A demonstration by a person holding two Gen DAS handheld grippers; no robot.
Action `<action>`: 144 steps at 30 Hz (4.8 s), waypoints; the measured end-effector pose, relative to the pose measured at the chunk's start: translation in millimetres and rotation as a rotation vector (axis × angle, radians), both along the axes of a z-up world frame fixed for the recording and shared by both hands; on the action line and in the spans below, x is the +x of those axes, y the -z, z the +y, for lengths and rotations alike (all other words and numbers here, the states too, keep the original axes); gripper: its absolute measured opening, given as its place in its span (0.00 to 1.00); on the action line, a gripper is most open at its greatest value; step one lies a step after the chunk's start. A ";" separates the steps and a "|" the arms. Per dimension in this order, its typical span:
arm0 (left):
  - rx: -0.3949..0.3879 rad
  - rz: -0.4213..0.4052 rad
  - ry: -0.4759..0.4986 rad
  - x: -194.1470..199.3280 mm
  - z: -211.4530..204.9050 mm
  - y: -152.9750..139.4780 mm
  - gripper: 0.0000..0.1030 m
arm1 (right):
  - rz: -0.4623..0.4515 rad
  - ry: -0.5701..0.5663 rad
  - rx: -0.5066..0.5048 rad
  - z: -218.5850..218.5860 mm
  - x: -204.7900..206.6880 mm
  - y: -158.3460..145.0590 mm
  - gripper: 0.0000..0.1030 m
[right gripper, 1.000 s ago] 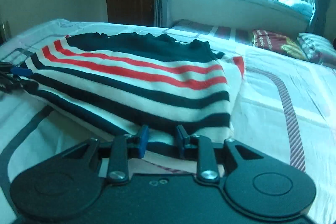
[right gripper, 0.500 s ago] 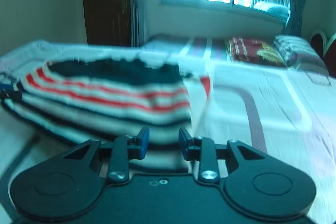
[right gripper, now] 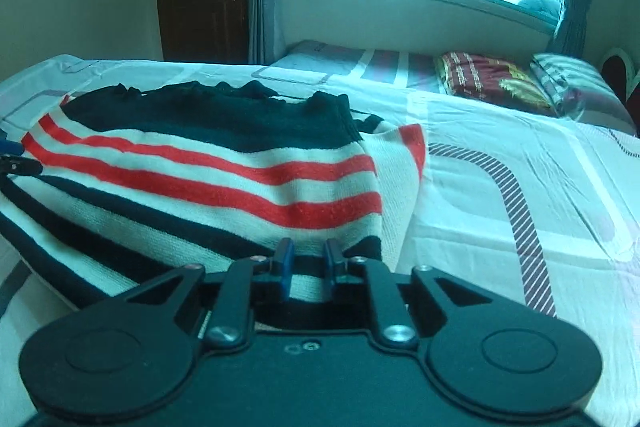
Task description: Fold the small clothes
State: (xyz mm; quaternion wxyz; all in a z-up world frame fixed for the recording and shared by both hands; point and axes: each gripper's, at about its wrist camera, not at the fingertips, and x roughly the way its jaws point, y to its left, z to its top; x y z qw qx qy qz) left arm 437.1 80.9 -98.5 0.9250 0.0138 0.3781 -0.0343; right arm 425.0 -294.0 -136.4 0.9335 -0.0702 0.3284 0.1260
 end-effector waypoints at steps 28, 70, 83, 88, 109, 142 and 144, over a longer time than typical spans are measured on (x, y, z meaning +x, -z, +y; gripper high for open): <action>-0.837 -0.055 -0.440 -104.3 58.6 43.2 0.67 | 0.063 0.010 0.355 25.3 -70.8 -63.7 0.38; -0.932 -0.197 -0.494 -53.3 81.2 68.9 0.32 | 0.156 -0.045 0.516 90.6 37.6 2.0 0.05; -0.866 -0.254 -0.381 -55.9 74.2 33.0 0.22 | 0.205 -0.024 0.444 94.4 45.5 13.7 0.00; -0.765 -0.277 -0.226 -39.6 49.1 -12.2 0.22 | 0.227 -0.008 0.489 88.7 47.9 14.8 0.00; -0.430 0.012 0.392 16.7 -194.7 -46.6 0.74 | 0.123 0.305 0.923 -96.1 -4.6 -10.9 0.74; -0.465 0.031 0.044 54.9 -72.3 -2.2 0.83 | -0.030 -0.111 0.243 30.9 33.9 -49.6 0.19; -0.464 -0.006 0.069 55.5 -82.0 -13.4 0.83 | -0.131 -0.108 0.259 24.6 18.8 -67.6 0.19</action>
